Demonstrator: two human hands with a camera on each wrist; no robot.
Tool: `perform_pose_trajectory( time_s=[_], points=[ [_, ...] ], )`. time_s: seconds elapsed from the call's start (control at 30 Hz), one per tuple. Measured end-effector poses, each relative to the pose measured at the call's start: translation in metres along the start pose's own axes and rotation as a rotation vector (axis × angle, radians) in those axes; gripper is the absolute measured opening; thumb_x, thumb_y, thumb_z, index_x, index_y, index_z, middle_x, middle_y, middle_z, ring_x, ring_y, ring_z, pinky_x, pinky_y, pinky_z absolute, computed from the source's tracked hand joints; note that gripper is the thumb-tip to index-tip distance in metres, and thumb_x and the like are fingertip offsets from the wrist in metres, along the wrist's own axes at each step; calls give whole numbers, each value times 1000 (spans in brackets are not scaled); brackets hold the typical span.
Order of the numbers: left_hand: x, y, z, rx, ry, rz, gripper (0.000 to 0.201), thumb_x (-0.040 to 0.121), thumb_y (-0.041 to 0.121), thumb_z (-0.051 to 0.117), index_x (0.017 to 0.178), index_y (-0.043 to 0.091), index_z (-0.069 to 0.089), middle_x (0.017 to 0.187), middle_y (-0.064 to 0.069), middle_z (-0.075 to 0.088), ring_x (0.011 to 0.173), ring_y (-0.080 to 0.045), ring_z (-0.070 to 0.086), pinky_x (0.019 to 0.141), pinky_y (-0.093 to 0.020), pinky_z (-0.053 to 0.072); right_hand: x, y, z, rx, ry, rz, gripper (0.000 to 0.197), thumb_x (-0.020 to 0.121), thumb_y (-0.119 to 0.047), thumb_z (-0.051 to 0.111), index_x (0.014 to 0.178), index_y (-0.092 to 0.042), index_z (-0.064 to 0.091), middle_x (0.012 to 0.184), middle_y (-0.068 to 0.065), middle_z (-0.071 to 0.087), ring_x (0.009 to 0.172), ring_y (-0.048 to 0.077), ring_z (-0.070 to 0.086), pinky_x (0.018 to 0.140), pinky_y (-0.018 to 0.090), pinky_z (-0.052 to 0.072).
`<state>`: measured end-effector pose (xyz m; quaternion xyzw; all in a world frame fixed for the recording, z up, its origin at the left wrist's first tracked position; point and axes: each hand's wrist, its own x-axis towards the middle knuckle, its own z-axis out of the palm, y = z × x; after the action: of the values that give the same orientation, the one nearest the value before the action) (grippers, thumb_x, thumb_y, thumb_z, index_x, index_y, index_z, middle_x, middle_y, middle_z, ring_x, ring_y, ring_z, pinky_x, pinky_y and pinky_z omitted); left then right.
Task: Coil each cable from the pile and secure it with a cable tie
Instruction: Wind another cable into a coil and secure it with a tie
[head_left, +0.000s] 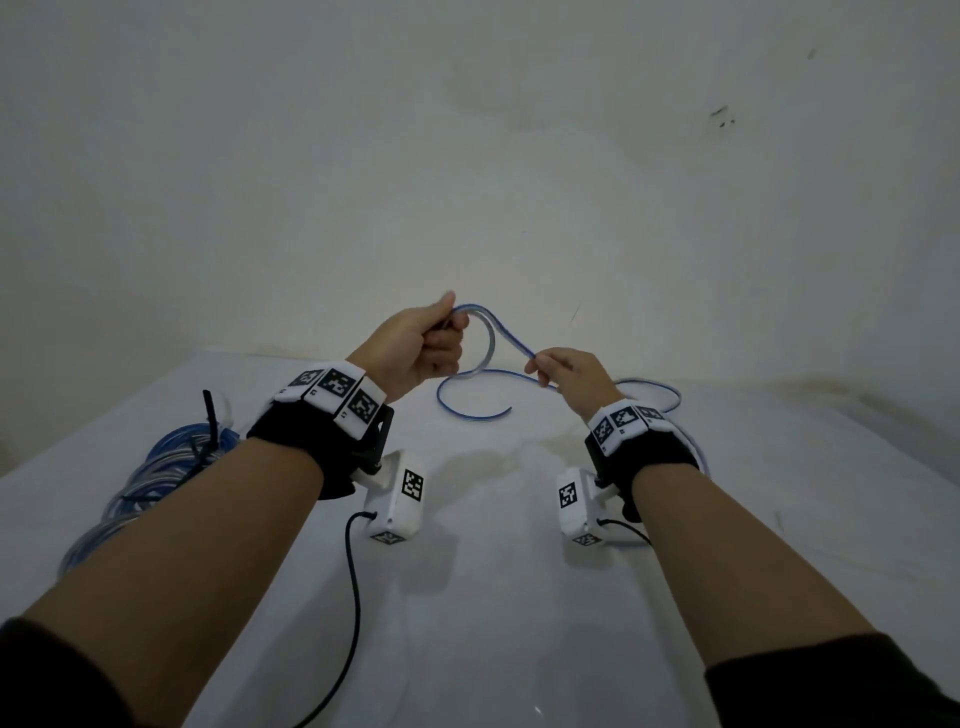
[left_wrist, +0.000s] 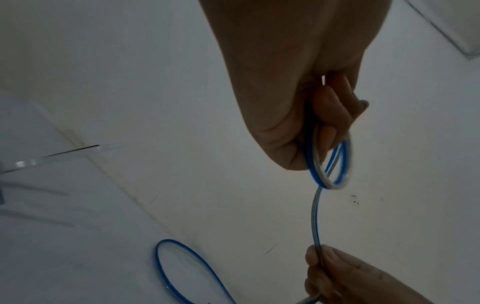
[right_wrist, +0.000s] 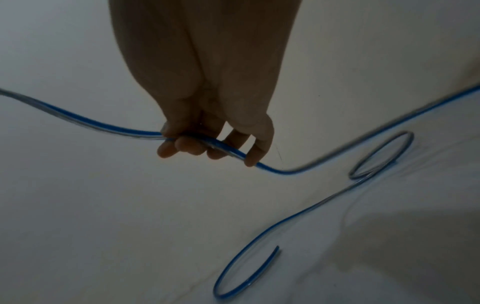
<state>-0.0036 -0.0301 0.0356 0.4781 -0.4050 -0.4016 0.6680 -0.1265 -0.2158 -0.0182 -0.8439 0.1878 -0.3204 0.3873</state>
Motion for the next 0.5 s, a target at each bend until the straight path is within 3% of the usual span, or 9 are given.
perform_pose_trajectory(
  time_s=[0.1,0.2,0.27,0.37,0.5],
  points=[
    [1,-3,-10,-101,97,86,36,102,32,27,76,17,46,44,11,30,38,-4,27,50,-16,29,-4,-5,15,89,-109,60,34,100,-11,38,73,-13,58,62,1,43,51,1,40,52,11,31],
    [3,-10,-19,-206,190,140,34,103,28,28,78,16,48,46,12,34,40,-4,31,58,-19,29,-7,-11,28,160,-155,92,37,101,-12,34,73,-14,56,61,1,38,56,11,34,56,20,28],
    [3,-13,-23,-267,245,171,34,103,26,28,79,15,50,47,11,36,41,-5,32,59,-19,31,-10,-16,36,193,-150,119,31,102,-16,34,78,-13,55,61,0,37,56,11,33,56,22,26],
    [4,-15,-25,-323,286,207,33,103,23,28,80,15,50,47,10,39,42,-6,34,58,-19,32,-13,-17,43,175,-133,137,7,97,-20,48,94,-13,46,72,0,46,61,9,40,60,21,32],
    [6,-12,-27,-405,366,276,34,103,21,26,79,15,49,47,11,42,41,-5,36,54,-17,33,-19,-9,44,31,-139,74,20,91,-2,49,102,-15,37,92,6,48,74,16,46,66,25,40]
  ],
)
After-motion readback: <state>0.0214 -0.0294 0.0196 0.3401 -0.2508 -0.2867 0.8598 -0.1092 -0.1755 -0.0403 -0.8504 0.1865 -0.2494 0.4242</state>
